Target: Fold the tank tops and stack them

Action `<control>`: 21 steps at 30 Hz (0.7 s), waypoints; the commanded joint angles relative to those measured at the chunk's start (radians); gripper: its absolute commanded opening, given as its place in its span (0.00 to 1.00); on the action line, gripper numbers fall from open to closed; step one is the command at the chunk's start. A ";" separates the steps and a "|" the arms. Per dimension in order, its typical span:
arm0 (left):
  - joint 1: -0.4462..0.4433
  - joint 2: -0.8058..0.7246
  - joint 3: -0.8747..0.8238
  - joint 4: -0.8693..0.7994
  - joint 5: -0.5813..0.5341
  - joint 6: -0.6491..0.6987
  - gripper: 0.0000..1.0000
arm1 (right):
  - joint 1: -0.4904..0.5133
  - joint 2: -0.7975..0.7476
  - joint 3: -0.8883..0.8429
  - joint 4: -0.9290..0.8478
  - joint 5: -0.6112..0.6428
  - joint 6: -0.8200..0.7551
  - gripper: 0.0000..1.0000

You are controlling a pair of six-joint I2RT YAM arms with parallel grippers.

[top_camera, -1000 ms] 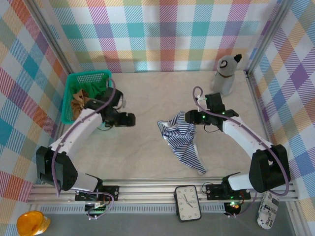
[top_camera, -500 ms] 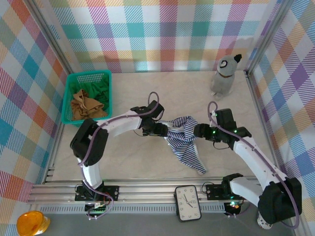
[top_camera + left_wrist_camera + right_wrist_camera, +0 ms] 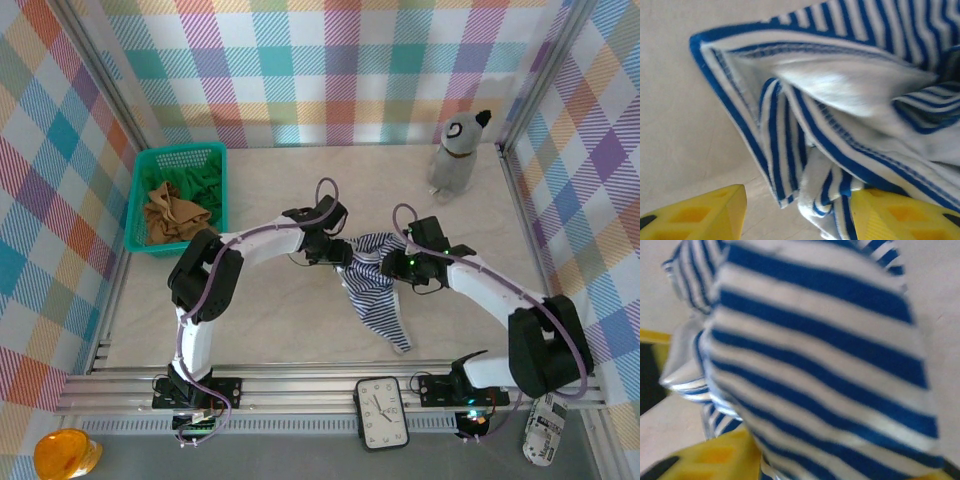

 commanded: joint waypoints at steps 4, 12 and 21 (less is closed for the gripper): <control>0.013 0.020 0.052 -0.076 -0.013 0.054 0.57 | -0.090 -0.004 -0.039 0.040 0.065 -0.013 0.13; -0.016 0.091 0.089 -0.064 0.086 0.040 0.52 | -0.141 0.020 -0.100 0.093 0.032 -0.002 0.08; -0.039 0.143 0.112 -0.056 0.082 0.038 0.41 | -0.152 0.044 -0.117 0.123 -0.022 -0.005 0.08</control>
